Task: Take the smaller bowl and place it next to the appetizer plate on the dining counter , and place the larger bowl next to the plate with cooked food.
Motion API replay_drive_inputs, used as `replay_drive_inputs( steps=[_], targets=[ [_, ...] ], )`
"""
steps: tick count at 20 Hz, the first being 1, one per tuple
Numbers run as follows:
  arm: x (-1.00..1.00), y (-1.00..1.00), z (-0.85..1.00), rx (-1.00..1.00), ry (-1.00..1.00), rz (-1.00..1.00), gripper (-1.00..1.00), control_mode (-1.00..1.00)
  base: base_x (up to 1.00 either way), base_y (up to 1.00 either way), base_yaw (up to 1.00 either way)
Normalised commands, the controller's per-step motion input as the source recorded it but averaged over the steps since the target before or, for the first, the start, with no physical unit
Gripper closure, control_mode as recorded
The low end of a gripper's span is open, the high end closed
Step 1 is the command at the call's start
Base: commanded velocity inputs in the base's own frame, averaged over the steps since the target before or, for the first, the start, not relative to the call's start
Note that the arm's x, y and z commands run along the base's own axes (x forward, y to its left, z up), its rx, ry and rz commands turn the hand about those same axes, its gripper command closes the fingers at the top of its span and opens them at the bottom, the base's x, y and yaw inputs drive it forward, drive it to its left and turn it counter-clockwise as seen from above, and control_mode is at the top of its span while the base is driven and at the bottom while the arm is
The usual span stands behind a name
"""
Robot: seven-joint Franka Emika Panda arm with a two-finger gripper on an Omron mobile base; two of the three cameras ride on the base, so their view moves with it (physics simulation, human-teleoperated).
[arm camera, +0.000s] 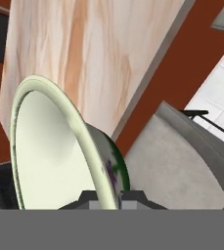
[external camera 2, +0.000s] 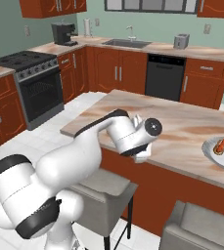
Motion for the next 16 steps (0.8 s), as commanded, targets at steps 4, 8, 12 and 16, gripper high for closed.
replay_drive_inputs(
  steps=[4, 8, 12, 16],
  targets=[
    [0.30, -0.13, -0.19, 0.00, 0.00, 0.02, 1.00, -1.00, 0.00, 0.00, 0.00],
    [0.38, -0.15, -0.21, 0.00, 0.00, 0.02, 1.00, -1.00, 0.00, 0.00, 0.00],
    [0.35, -0.15, -0.23, 0.00, 0.00, 0.02, 1.00, -1.00, 0.00, 0.00, 0.00],
    [0.32, -0.18, -0.24, 0.00, 0.00, 0.03, 1.00, -1.00, 0.00, 0.00, 0.00]
  ],
)
